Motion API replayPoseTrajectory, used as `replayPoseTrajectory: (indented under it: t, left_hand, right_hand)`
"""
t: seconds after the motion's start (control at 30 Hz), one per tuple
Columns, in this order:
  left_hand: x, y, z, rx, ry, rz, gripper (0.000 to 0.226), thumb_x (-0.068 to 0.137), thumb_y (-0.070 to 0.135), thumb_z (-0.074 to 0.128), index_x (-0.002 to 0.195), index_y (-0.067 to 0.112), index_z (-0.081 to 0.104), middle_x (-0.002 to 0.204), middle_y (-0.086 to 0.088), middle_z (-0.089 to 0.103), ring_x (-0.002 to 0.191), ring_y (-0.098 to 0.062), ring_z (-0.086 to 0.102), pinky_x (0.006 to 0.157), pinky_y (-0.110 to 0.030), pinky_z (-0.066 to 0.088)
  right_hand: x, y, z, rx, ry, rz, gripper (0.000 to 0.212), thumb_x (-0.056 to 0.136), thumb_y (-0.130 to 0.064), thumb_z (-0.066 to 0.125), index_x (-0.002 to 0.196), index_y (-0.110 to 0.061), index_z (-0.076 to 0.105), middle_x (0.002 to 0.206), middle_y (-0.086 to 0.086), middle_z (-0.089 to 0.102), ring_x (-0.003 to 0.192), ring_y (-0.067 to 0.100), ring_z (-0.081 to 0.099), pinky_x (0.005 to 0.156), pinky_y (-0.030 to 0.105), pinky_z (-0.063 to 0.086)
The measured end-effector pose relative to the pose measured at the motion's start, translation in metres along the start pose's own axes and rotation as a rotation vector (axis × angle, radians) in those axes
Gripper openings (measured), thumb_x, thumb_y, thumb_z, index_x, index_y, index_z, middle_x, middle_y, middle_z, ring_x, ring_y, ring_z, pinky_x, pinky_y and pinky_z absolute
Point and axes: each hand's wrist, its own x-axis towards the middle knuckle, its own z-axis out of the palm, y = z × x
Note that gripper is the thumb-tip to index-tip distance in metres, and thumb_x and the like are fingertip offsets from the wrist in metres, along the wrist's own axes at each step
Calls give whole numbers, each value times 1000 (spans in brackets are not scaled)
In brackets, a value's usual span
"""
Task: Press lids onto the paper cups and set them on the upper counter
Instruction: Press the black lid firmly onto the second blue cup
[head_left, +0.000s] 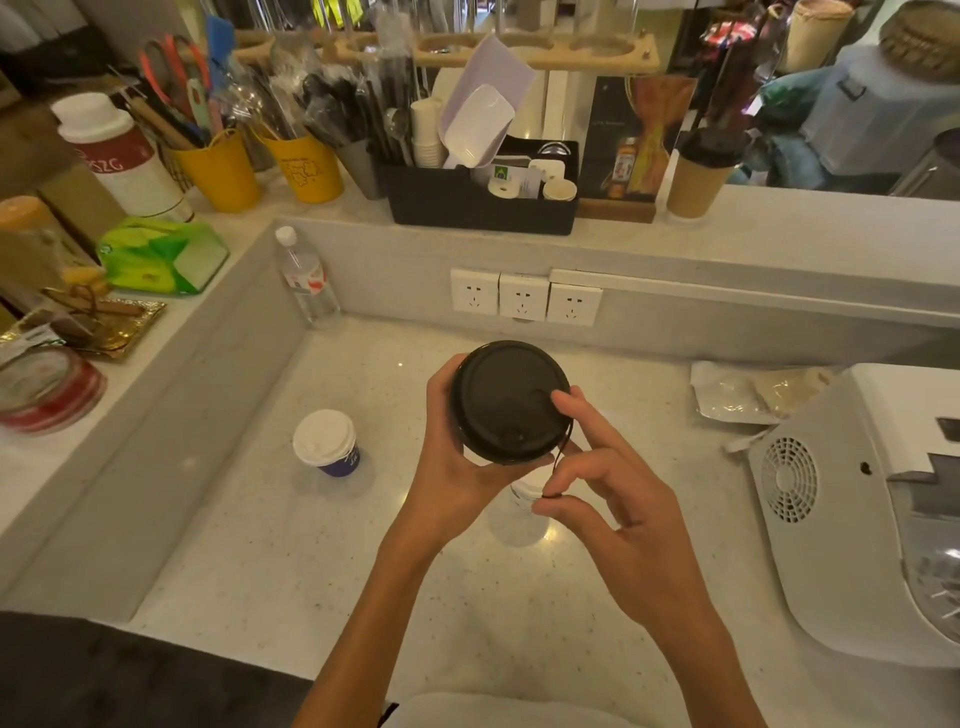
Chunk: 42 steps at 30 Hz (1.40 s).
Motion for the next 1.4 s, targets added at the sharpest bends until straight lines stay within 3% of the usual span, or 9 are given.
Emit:
replayPoseTrajectory:
  t: [0.4,0.5,0.57,0.7,0.83,0.93,1.07,1.23,1.4]
  left_hand:
    - [5,5,-5,69,12,41,78,64,11,85,124,28,39,122,52,38,121,16,42,88,-1,44]
    - [5,8,-3,0,2,-7,84,60,22,87,127,28,37,133,26,44,123,6,47,90,-8,48]
    - [1,9,-1,-92,-50,-100,101,53,46,91,135,22,36,133,5,49,127,-12,50,93,-16,51]
    - [-4,9,5,-210,-71,-195,111,52,51,90,142,14,37,136,-5,53,128,-24,53,97,-25,52]
    - [-3,15,7,-95,-62,-163,89,61,33,89,135,36,41,131,17,56,122,-6,56,93,-23,54]
    - [0,25,4,71,-58,-90,81,59,43,85,122,52,35,112,50,48,111,21,50,80,-3,48]
    - [6,36,-3,142,-106,-3,79,62,33,86,118,53,34,109,57,41,111,25,46,82,1,45]
    - [12,28,-5,64,-135,42,86,60,6,90,122,32,36,125,36,42,117,18,46,86,-1,44]
    - [7,22,-1,3,-87,56,83,60,16,87,124,31,36,125,32,46,119,11,49,87,-5,46]
  right_hand:
    - [1,-5,4,14,32,19,6,84,-35,60,83,-42,61,145,-36,42,143,-3,34,116,52,32]
    - [2,-8,6,-53,22,-39,10,86,-35,59,86,-44,59,143,-43,38,142,-7,31,115,27,30]
    - [3,-14,9,-90,10,-105,11,87,-32,60,89,-42,58,145,-41,38,144,-4,30,113,12,26]
    - [4,-18,8,-21,2,-142,9,86,-24,63,90,-32,61,149,-22,44,146,4,31,115,14,25]
    - [5,-11,2,51,36,-100,9,85,-29,65,87,-37,60,147,-30,44,145,3,33,115,17,28]
    - [2,-8,0,209,79,-52,7,84,-47,66,83,-43,61,151,-19,45,146,11,34,118,45,31]
    - [-3,-9,-1,292,107,-81,5,85,-49,66,83,-45,64,147,-21,49,146,13,34,114,62,29]
    - [-8,-14,5,171,40,-183,7,90,-43,62,89,-48,58,150,-24,45,149,15,28,120,48,26]
    - [-3,-15,5,133,58,-149,7,90,-44,61,86,-38,59,148,-18,48,148,13,31,120,33,27]
